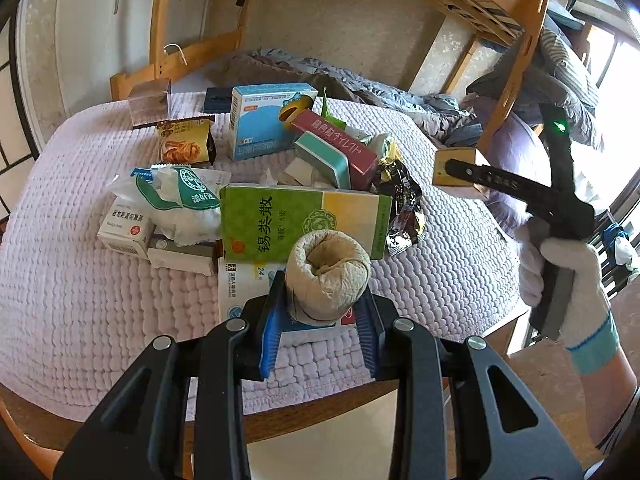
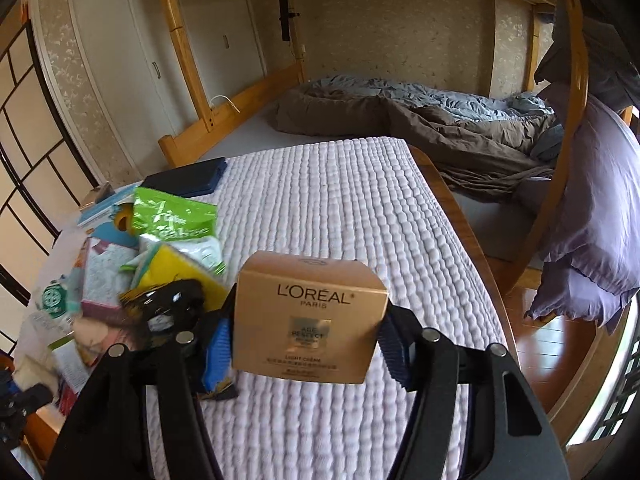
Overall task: Collect trash
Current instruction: 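Carry the beige bundle and L'Oreal box with both tools over the white bin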
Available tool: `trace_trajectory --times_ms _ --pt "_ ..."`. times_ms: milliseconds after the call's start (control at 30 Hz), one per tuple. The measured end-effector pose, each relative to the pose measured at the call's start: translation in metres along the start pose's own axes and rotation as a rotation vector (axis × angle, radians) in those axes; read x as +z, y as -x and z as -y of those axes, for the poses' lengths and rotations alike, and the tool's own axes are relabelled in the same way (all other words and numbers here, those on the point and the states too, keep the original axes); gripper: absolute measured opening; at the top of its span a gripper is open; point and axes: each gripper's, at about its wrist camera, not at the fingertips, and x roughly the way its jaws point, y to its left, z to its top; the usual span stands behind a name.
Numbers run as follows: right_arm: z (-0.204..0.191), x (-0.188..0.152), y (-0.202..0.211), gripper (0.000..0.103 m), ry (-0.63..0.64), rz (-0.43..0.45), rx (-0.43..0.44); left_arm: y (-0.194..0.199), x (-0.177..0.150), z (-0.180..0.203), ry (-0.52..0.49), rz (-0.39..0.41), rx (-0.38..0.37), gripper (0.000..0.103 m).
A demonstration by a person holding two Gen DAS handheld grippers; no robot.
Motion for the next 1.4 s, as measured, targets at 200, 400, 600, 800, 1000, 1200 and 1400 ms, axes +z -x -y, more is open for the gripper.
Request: trace_trajectory --times_ms 200,400,600,800,1000,1200,1400 --pt "-0.02 -0.019 0.031 0.061 0.015 0.012 0.045 0.006 -0.001 -0.002 0.003 0.007 -0.015 0.035" --pt "-0.047 -0.045 0.061 0.061 0.038 0.017 0.086 0.018 -0.005 0.001 -0.012 0.015 -0.025 0.035" --pt "-0.065 -0.071 0.083 0.061 0.044 -0.001 0.119 0.03 -0.014 0.003 -0.02 0.015 -0.033 0.035" --pt "-0.08 -0.097 0.097 0.061 0.043 -0.037 0.155 0.04 -0.026 0.005 -0.027 0.005 -0.035 0.035" --pt "-0.094 -0.116 0.109 0.061 0.052 -0.063 0.186 0.045 -0.043 0.008 -0.04 -0.03 -0.021 0.035" --pt "-0.109 -0.134 0.117 0.061 0.079 -0.084 0.202 0.051 -0.064 0.009 -0.056 -0.061 0.009 0.035" --pt "-0.12 -0.147 0.118 0.061 0.093 -0.112 0.218 0.052 -0.08 0.006 -0.061 -0.091 0.041 0.035"
